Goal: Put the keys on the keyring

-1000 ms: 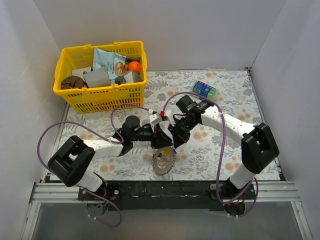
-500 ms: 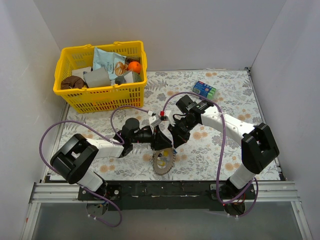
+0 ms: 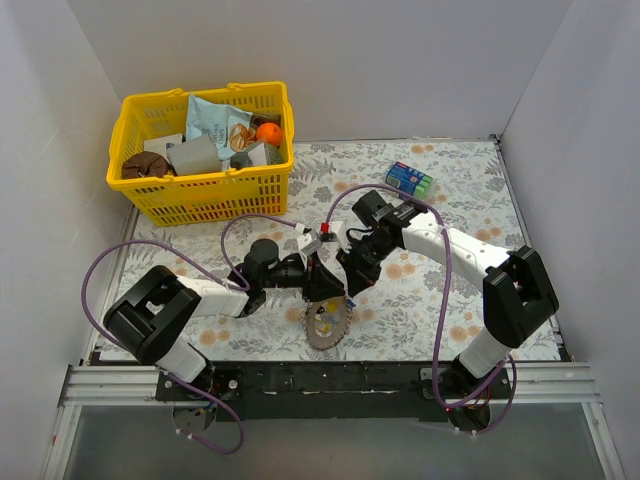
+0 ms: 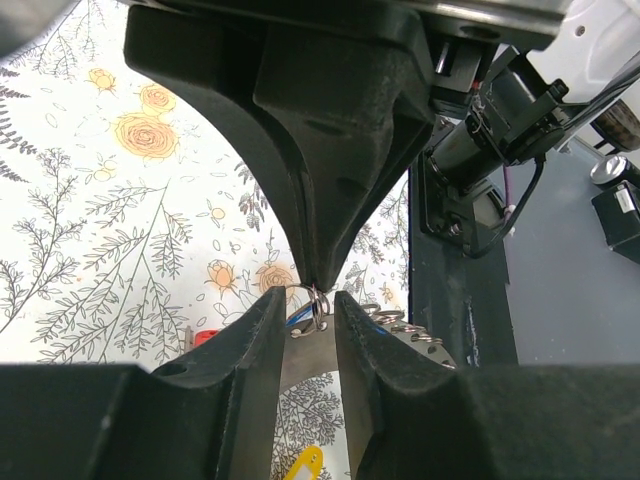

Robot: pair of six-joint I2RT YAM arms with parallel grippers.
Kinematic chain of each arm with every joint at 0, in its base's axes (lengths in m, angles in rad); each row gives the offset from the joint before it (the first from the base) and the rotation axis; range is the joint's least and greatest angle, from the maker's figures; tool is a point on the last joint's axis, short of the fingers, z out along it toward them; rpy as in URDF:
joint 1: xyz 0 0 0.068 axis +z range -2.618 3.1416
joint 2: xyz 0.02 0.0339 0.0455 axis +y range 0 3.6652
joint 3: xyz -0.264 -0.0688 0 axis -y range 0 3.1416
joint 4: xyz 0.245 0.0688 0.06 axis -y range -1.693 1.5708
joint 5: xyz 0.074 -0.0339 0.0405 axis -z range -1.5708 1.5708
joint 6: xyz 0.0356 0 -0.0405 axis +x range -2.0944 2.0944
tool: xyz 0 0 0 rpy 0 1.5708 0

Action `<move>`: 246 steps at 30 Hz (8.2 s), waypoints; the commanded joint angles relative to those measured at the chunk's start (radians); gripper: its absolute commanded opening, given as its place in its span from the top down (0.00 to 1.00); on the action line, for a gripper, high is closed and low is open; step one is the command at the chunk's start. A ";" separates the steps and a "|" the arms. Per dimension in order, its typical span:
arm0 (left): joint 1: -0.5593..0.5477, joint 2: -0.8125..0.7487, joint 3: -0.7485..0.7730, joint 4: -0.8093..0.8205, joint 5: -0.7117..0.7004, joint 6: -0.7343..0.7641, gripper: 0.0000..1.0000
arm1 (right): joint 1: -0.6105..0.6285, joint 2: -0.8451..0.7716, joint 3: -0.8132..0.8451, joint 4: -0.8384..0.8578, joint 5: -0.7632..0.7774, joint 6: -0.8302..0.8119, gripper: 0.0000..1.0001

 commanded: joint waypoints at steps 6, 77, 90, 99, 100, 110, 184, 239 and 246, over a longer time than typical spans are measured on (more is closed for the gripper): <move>-0.026 0.022 0.004 -0.037 -0.010 0.033 0.73 | 0.005 -0.052 0.004 0.027 -0.036 -0.004 0.99; -0.027 0.065 -0.122 0.428 -0.097 -0.109 0.63 | 0.005 -0.072 0.001 0.039 -0.046 -0.017 0.99; -0.023 0.137 -0.096 0.500 -0.034 -0.162 0.84 | 0.005 -0.077 -0.005 0.046 -0.046 -0.018 0.99; -0.016 0.099 -0.106 0.484 -0.039 -0.134 1.00 | 0.005 -0.098 -0.011 0.073 -0.040 -0.012 0.99; -0.014 0.089 -0.109 0.491 -0.048 -0.134 1.00 | 0.005 -0.106 -0.011 0.081 -0.043 -0.011 0.99; -0.008 0.113 -0.166 0.759 -0.094 -0.234 1.00 | -0.008 -0.262 -0.121 0.364 -0.043 0.107 0.65; -0.003 0.041 -0.126 0.995 -0.062 -0.275 1.00 | -0.193 -0.359 -0.760 1.374 -0.387 0.707 0.60; 0.024 -0.137 0.070 -0.046 0.096 0.226 0.39 | -0.114 -0.249 -0.332 0.451 -0.116 0.180 0.99; 0.026 -0.122 0.131 -0.282 0.107 0.395 0.39 | -0.034 -0.190 -0.267 0.327 0.021 0.149 0.99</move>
